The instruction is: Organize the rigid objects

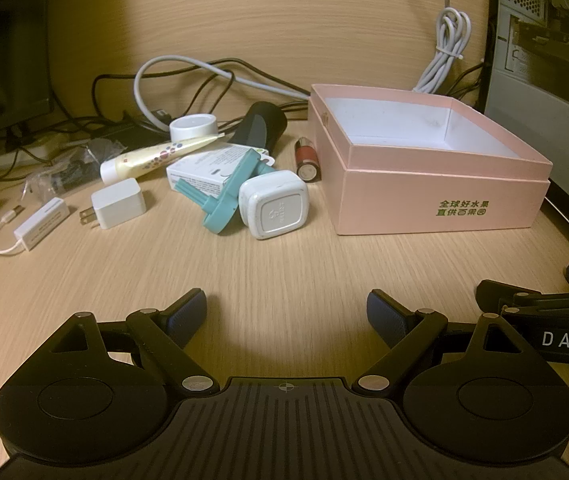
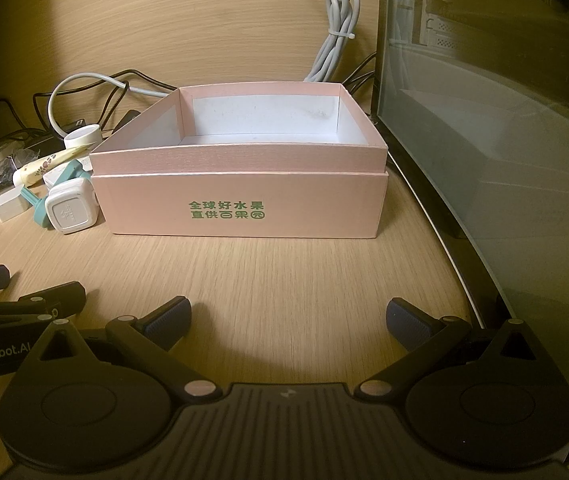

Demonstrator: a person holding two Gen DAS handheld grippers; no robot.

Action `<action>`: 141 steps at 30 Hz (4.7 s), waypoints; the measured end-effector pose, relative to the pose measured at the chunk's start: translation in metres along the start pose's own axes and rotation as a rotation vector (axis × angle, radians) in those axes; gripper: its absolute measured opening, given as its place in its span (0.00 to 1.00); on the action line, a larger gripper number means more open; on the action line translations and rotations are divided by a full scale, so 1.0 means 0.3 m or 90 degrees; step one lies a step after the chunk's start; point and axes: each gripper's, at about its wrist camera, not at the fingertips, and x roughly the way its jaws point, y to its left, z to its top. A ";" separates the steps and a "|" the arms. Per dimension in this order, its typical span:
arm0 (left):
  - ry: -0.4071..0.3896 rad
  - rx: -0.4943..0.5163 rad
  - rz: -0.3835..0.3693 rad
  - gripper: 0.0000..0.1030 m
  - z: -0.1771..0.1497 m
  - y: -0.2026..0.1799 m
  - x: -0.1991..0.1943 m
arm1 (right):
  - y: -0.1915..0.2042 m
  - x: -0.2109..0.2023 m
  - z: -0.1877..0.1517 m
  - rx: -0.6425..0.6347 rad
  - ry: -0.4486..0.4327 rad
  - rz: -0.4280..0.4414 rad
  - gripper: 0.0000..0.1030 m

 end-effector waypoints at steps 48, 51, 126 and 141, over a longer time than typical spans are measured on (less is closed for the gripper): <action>-0.027 -0.016 0.052 0.69 0.211 0.608 0.006 | 0.074 -0.091 0.016 -0.064 0.005 0.061 0.88; 0.047 -0.024 0.008 0.60 0.249 0.707 0.093 | 0.144 -0.125 0.019 -0.094 -0.006 0.083 0.88; 0.072 -0.232 -0.030 0.23 -0.006 0.729 -0.347 | 0.680 -0.067 0.041 -0.122 0.048 0.258 0.82; 0.070 -0.158 -0.069 0.23 0.048 0.663 -0.342 | 0.746 -0.036 0.005 -0.271 0.070 0.259 0.22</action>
